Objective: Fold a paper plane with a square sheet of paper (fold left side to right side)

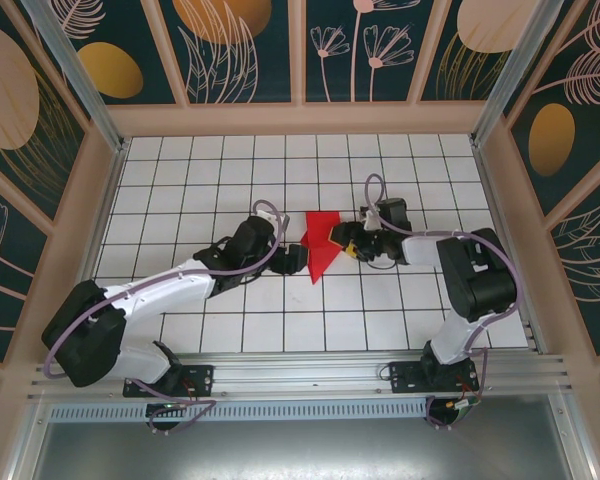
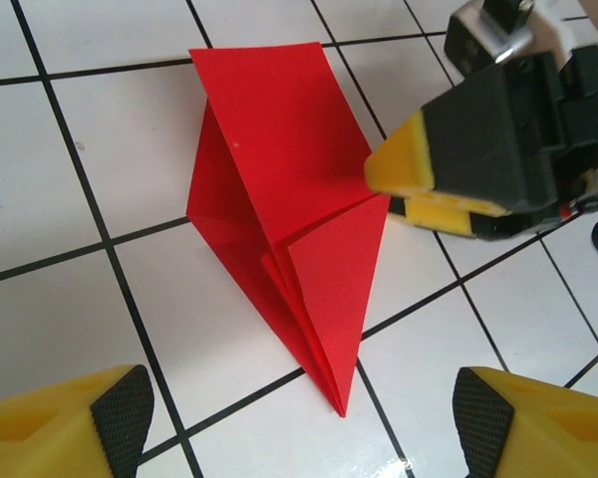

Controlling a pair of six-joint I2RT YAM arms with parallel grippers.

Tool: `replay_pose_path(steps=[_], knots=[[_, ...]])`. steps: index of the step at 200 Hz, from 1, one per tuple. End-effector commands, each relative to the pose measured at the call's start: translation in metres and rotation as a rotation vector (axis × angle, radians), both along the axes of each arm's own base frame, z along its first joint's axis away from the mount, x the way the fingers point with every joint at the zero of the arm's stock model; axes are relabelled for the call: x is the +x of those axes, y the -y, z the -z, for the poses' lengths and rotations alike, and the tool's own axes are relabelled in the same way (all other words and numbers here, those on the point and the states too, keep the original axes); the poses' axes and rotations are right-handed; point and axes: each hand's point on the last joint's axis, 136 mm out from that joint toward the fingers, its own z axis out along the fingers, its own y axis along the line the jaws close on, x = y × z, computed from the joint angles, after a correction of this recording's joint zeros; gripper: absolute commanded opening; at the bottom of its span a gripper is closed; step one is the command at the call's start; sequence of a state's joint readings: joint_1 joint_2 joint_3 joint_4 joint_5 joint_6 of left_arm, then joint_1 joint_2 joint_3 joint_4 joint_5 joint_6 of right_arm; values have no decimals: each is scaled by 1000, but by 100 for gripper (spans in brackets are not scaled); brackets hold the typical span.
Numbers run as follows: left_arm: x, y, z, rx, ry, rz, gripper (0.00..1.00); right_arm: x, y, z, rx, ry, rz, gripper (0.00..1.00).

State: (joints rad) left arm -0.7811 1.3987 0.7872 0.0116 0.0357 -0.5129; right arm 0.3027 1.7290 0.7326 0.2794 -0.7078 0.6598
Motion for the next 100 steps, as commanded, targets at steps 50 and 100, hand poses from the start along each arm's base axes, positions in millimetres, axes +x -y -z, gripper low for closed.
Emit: replay_pose_path(steps=[50,100], knots=[[8,2,-4,24,69,15,82,39,-12,-14,69,161,-124,62],[7,0,-3,58,93,41,82,36,-12,-14,85,136,-150,30]])
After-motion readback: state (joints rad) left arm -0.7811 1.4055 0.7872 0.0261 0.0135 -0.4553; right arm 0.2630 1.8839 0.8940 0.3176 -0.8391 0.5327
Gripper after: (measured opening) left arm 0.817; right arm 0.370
